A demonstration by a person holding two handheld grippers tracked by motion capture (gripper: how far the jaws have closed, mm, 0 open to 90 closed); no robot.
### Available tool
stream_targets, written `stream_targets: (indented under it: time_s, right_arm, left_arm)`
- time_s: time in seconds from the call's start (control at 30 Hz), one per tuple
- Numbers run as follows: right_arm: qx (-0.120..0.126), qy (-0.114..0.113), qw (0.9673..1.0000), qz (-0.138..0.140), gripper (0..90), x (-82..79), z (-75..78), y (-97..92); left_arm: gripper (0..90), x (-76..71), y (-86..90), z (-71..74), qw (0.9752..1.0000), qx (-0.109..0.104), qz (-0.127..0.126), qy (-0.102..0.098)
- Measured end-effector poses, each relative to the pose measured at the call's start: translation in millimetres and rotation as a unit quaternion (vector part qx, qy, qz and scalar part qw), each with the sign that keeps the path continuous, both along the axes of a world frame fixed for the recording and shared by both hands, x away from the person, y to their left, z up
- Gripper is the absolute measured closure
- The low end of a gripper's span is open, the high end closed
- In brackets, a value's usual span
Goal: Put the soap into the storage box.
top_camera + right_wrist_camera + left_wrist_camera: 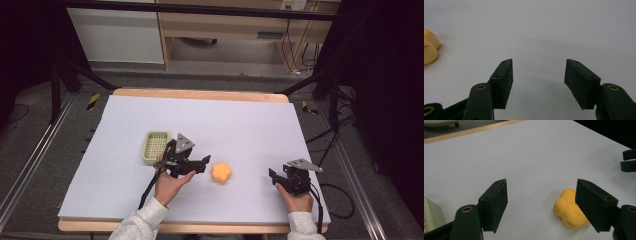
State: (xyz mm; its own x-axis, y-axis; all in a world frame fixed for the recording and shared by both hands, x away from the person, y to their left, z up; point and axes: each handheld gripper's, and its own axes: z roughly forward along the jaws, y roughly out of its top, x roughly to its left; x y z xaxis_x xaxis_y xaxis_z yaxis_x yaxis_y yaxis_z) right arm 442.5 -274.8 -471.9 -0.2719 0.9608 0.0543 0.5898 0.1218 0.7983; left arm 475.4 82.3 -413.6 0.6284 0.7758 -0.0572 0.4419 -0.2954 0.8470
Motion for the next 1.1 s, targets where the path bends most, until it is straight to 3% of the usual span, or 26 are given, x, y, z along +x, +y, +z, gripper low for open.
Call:
stream_targets:
  time_s: [1.1]
  right_arm:
    - [0.007, -0.002, 1.0000, 0.001, 38.9, -0.3, 0.2, -0.4]
  left_arm:
    - [22.7, -4.2, -43.5, -22.5, 0.9972, 0.049, -0.048, 0.029]
